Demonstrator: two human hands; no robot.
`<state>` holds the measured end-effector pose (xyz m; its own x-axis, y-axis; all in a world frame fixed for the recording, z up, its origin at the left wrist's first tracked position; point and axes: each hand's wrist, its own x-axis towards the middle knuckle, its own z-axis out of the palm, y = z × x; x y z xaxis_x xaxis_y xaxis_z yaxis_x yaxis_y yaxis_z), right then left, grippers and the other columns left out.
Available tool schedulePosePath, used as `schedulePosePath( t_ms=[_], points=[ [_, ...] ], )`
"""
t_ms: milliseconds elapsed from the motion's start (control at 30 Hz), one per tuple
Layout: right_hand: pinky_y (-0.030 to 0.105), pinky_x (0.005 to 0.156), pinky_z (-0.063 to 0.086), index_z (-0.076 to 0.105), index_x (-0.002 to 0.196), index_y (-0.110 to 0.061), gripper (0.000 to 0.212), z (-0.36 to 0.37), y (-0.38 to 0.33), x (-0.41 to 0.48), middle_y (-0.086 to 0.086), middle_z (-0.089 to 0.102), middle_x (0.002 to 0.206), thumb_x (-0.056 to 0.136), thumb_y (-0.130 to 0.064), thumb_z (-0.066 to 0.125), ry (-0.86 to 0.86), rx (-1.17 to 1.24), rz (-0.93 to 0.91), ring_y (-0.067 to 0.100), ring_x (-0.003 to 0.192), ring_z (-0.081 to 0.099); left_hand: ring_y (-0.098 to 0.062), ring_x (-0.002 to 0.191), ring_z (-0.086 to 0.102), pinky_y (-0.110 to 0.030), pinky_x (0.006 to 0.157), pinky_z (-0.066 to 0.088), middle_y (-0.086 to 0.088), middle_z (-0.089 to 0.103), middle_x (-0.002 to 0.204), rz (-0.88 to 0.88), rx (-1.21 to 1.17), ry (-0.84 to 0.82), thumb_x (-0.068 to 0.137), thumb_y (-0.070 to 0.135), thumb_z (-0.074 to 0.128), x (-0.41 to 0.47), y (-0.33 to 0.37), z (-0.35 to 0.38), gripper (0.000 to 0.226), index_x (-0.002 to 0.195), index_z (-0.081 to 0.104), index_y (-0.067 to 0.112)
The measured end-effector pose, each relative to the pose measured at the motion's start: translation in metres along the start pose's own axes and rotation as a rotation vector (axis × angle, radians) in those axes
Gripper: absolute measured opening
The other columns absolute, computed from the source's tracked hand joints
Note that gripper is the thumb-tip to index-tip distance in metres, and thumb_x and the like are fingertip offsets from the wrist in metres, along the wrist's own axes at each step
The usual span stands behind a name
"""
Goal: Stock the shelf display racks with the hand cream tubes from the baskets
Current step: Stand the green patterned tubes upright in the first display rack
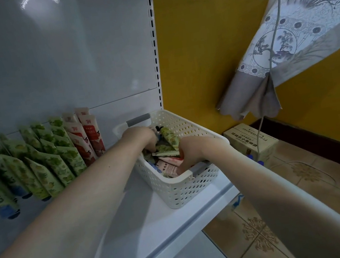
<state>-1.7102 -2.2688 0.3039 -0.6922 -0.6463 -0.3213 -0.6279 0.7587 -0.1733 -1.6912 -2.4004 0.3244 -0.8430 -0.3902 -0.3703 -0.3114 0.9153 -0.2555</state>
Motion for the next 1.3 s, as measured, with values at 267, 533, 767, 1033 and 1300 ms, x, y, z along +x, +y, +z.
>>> schedulePosePath(
  t_ms=[267, 533, 767, 1033, 1300],
  points=[
    [0.029, 0.064, 0.044, 0.049, 0.070, -0.014, 0.027, 0.001, 0.000, -0.002, 0.002, 0.050, 0.067, 0.080, -0.028, 0.070, 0.036, 0.013, 0.007, 0.017, 0.063, 0.047, -0.022, 0.104, 0.054, -0.029, 0.088, 0.045, -0.010, 0.053, 0.117, 0.083, 0.029, 0.038, 0.097, 0.029, 0.047, -0.018, 0.002, -0.005, 0.042, 0.130, 0.048, 0.004],
    [0.035, 0.085, 0.053, 0.061, 0.114, -0.012, 0.039, 0.001, -0.001, -0.006, 0.007, 0.064, 0.105, 0.080, -0.028, 0.070, 0.107, 0.039, 0.002, 0.024, 0.094, 0.060, -0.016, 0.058, 0.049, -0.023, 0.049, 0.041, -0.009, 0.054, 0.081, 0.070, -0.291, 0.139, 0.089, 0.011, 0.058, -0.036, 0.004, -0.016, 0.027, 0.114, 0.056, -0.001],
    [0.027, 0.065, 0.050, 0.061, 0.096, -0.009, 0.012, -0.013, -0.005, -0.019, 0.006, 0.063, 0.089, 0.085, -0.014, 0.059, 0.256, 0.130, -0.081, 0.018, 0.076, 0.056, -0.023, 0.079, 0.056, -0.027, 0.063, 0.044, -0.010, 0.059, 0.092, 0.135, -0.868, 0.453, 0.085, 0.010, 0.063, -0.060, -0.029, -0.021, 0.013, 0.096, 0.057, 0.006],
    [0.028, 0.063, 0.050, 0.059, 0.098, -0.005, 0.012, -0.030, -0.044, -0.068, 0.007, 0.063, 0.088, 0.090, -0.014, 0.055, 0.560, 0.672, -0.200, 0.020, 0.076, 0.059, -0.018, 0.071, 0.059, -0.030, 0.067, 0.051, -0.003, 0.060, 0.077, 0.167, -1.694, 0.752, 0.086, 0.011, 0.063, -0.136, -0.077, 0.018, 0.008, 0.083, 0.059, 0.016],
    [0.026, 0.072, 0.058, 0.057, 0.096, -0.011, 0.014, 0.001, -0.113, -0.127, 0.008, 0.066, 0.096, 0.088, 0.001, 0.055, 0.324, 1.471, -0.379, 0.020, 0.088, 0.067, -0.017, 0.061, 0.060, -0.021, 0.048, 0.049, -0.006, 0.063, 0.071, 0.087, -2.202, 0.722, 0.085, 0.006, 0.061, -0.231, -0.105, 0.093, 0.007, 0.087, 0.063, 0.012]
  ],
)
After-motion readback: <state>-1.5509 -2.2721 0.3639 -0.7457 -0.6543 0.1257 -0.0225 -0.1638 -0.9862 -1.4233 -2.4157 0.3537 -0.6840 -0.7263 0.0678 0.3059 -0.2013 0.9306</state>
